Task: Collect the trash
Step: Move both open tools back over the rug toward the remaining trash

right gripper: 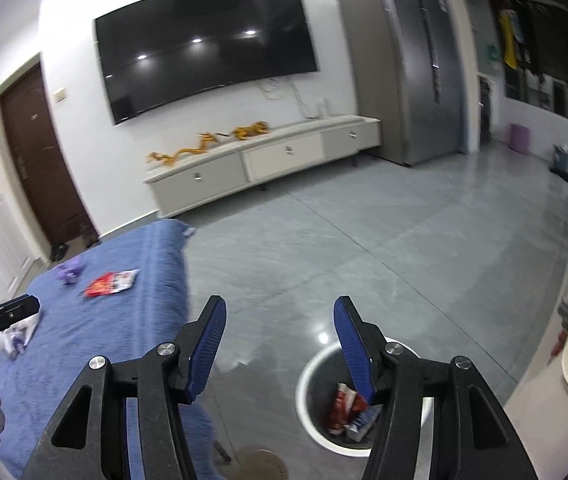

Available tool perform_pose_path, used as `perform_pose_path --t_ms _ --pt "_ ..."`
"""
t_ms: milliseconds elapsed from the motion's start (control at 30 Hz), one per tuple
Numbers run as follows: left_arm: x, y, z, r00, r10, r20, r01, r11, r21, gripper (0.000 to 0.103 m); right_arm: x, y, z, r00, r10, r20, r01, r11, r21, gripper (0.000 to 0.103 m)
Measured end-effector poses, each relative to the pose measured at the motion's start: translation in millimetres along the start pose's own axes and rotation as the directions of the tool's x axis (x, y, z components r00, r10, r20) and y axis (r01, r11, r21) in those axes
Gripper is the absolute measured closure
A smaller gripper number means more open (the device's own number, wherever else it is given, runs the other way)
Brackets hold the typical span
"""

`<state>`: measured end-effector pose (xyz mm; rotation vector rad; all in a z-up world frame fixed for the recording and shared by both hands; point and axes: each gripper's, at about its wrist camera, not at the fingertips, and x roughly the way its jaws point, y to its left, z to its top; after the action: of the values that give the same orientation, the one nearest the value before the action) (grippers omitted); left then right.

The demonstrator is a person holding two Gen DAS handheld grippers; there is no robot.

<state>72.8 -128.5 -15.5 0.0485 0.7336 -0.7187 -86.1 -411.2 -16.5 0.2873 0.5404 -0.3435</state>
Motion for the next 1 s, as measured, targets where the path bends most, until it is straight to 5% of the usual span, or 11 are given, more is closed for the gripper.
perform_pose_path --t_ms 300,633,833,1000 --pt "-62 116 -23 0.984 0.162 0.074 -0.148 0.975 -0.168 0.043 9 69 8 0.996 0.091 -0.013 -0.092 0.991 -0.1 0.047" --pt "-81 233 -50 0.94 0.338 0.045 -0.306 0.894 -0.327 0.036 57 145 4 0.978 0.175 -0.114 -0.197 0.953 -0.229 0.036" --pt "-66 272 -52 0.914 0.405 0.004 -0.378 0.857 -0.349 0.036 122 214 -6 0.942 0.243 -0.232 -0.311 0.89 -0.333 0.029" --pt "-44 286 -46 0.911 0.411 -0.035 -0.398 0.853 -0.339 0.036 179 265 -18 0.899 0.295 -0.323 -0.415 0.809 -0.417 0.026"
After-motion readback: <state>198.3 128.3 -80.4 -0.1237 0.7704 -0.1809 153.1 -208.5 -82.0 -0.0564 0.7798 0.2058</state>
